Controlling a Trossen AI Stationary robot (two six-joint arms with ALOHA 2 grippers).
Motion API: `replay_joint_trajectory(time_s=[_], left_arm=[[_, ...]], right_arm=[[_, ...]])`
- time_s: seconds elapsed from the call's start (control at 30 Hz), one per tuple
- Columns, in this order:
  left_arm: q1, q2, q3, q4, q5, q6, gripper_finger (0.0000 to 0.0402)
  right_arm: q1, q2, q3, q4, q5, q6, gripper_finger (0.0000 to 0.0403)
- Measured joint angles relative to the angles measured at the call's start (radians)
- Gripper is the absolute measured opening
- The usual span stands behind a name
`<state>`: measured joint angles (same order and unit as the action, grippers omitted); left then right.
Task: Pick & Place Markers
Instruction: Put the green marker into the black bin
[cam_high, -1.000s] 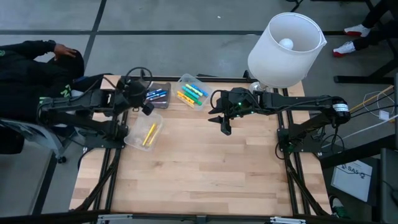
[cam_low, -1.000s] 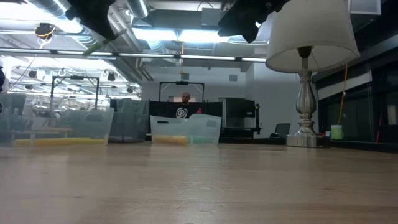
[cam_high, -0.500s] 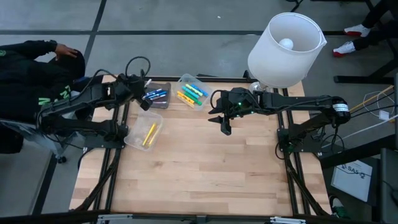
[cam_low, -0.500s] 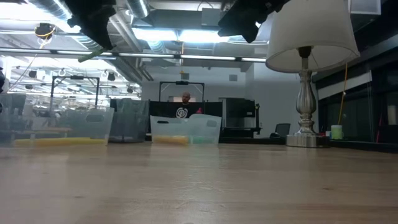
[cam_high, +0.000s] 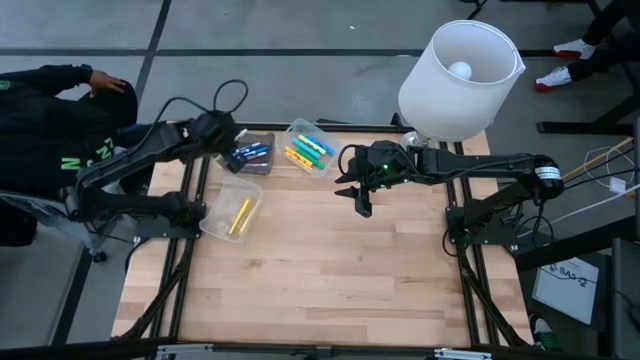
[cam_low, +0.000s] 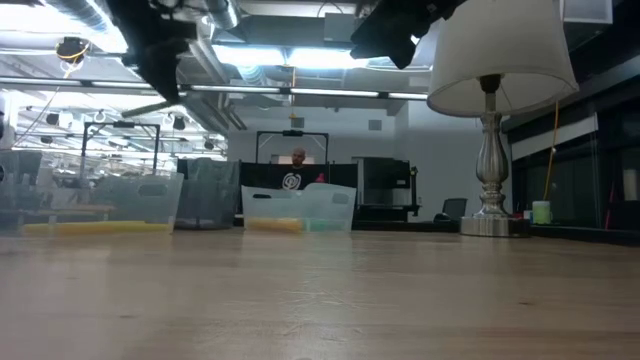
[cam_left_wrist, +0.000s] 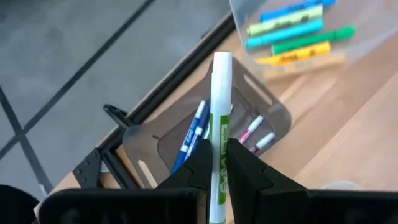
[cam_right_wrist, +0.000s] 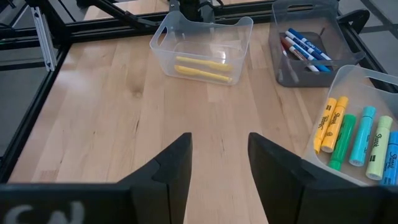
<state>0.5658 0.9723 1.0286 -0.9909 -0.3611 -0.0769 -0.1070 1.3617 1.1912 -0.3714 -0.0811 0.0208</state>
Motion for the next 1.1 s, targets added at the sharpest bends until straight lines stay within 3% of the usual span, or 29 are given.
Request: replay_joint_trajectory(time_s=[0.4, 0.57, 0.77, 1.1], left_arm=[[0.121, 0.210, 0.000, 0.006, 0.071, 0.348, 0.0022], [0.144, 0.311, 0.000, 0.088, 0.069, 0.459, 0.0022], [0.146, 0.413, 0.000, 0.228, 0.072, 0.544, 0.0022], [0.167, 0.543, 0.000, 0.232, 0.068, 0.598, 0.0029]], right_arm=[[0.000, 0.000, 0.000, 0.000, 0.000, 0.000, 0.0156], [0.000, 0.000, 0.000, 0.000, 0.000, 0.000, 0.0156], [0.000, 0.000, 0.000, 0.000, 0.000, 0.000, 0.0156], [0.000, 0.000, 0.000, 0.000, 0.000, 0.000, 0.0156]])
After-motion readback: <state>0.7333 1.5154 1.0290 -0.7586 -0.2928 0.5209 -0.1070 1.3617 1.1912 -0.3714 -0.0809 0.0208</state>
